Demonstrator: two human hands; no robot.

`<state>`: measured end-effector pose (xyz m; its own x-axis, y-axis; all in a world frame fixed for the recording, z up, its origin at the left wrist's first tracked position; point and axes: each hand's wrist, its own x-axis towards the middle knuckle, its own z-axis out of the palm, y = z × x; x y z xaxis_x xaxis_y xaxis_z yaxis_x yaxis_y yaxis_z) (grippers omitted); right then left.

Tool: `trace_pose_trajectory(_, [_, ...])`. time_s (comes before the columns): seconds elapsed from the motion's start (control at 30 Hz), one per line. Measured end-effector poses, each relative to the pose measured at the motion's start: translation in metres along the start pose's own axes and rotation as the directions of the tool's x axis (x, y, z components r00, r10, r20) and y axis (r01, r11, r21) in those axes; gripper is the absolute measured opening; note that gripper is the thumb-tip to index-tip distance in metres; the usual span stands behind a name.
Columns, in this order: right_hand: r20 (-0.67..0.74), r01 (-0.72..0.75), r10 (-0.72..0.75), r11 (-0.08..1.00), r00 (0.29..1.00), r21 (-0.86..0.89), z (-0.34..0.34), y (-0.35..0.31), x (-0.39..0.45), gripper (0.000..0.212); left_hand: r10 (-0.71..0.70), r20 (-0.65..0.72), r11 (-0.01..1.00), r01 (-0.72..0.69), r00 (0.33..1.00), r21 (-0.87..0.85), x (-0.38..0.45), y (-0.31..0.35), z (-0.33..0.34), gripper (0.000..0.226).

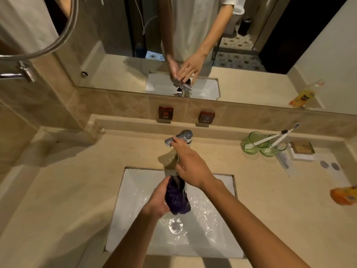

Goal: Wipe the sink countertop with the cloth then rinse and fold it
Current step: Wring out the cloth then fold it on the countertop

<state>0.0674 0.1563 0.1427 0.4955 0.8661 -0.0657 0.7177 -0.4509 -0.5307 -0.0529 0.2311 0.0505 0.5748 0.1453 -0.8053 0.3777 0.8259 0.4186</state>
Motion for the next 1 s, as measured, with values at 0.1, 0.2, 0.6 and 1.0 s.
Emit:
trace_pose_trajectory(0.1, [-0.17,-0.076,0.115,0.972,0.979,0.222,0.003,0.006,-0.025,0.053,0.036,-0.036,0.995,-0.033,0.999,0.092,-0.003,0.004,-0.004,0.051])
trace_pose_trajectory(0.2, [-0.182,-0.232,0.324,0.888,0.929,0.398,0.012,0.015,-0.052,0.023,0.064,-0.075,0.989,-0.053,0.995,0.139,-0.019,0.01,-0.003,0.043])
trace_pose_trajectory(0.6, [0.179,-0.416,0.464,0.479,0.867,0.773,0.029,-0.011,-0.089,0.019,0.17,0.207,0.925,-0.229,0.963,0.304,-0.082,0.021,-0.008,0.022])
trace_pose_trajectory(1.0, [-0.011,-0.277,0.422,0.614,0.906,0.739,-0.011,-0.002,-0.118,0.02,0.339,0.179,0.882,-0.378,0.924,0.282,-0.111,0.011,0.0,0.026])
